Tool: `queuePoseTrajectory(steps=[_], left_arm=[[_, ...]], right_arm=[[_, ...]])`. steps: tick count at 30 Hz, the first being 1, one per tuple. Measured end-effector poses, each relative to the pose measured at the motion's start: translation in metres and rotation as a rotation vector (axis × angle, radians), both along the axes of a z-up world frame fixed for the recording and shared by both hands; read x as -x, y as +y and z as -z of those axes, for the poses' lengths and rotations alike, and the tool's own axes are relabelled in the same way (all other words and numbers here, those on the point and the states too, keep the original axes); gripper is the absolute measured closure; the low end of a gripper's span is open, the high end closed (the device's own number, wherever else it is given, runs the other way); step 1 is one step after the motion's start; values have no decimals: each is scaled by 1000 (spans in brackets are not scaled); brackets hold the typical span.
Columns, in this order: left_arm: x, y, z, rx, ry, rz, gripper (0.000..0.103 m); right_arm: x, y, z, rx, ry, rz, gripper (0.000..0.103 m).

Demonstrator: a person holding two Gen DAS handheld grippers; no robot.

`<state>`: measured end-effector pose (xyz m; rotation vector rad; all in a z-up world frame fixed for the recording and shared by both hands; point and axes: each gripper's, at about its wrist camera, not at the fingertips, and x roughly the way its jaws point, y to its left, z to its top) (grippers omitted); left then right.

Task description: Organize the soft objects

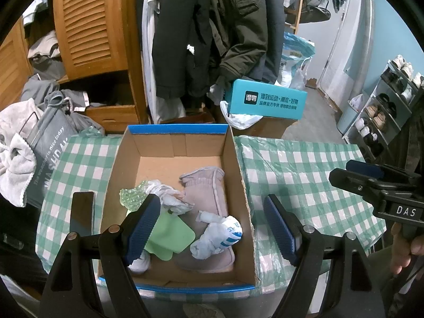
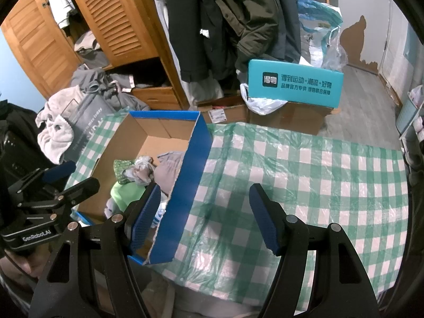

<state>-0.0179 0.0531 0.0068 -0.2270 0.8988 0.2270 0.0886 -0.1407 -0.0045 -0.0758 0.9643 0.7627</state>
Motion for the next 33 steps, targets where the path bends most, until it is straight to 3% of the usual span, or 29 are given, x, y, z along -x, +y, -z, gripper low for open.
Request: queuePoseTrajectory(steps=[33], left_arm=[[3, -6, 2, 17, 9, 9, 21]], right_arm=[[1, 0, 0, 1, 3, -1, 34]])
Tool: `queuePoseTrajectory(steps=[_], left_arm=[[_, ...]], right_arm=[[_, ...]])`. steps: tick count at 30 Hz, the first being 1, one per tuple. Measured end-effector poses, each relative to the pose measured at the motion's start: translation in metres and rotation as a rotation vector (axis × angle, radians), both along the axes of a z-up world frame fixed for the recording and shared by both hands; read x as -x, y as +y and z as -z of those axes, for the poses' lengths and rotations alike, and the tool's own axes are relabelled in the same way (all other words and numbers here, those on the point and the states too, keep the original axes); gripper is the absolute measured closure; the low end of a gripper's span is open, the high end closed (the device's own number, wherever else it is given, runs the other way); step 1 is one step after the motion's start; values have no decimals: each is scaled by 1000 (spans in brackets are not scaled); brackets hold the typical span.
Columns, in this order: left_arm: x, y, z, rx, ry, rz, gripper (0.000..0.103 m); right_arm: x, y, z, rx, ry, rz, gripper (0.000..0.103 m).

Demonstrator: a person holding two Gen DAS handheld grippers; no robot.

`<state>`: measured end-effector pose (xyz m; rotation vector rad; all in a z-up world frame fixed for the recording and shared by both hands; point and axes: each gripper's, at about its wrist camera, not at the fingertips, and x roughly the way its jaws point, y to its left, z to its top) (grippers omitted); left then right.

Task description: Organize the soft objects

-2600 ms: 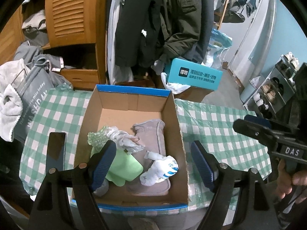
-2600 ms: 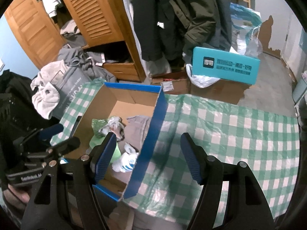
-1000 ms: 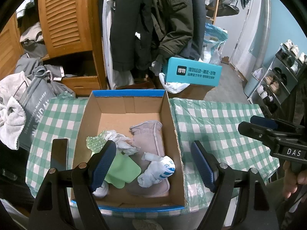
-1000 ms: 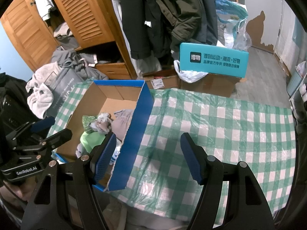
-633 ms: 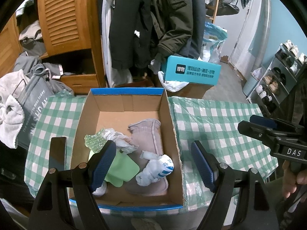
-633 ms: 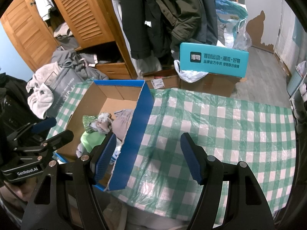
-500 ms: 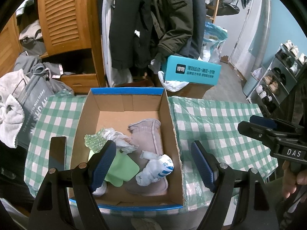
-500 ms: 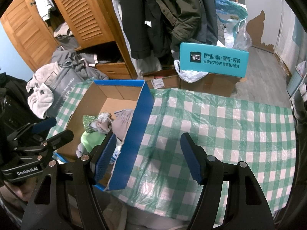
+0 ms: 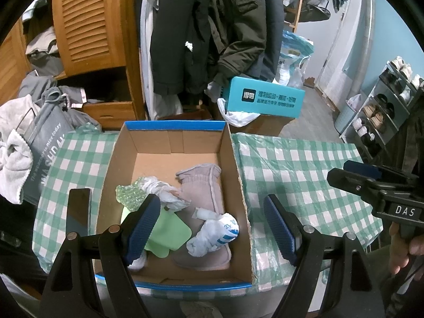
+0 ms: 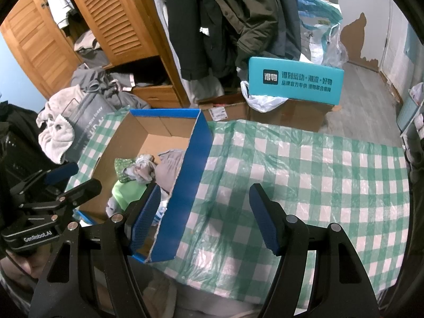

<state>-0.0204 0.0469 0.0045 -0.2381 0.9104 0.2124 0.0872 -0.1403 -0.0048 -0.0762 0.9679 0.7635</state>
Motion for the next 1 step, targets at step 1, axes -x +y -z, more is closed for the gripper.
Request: queuePoseTrajectory(steps=[1], left_arm=[[0, -1, 0, 0, 1, 1, 21]], right_arm=[[1, 0, 0, 0, 0, 0, 34]])
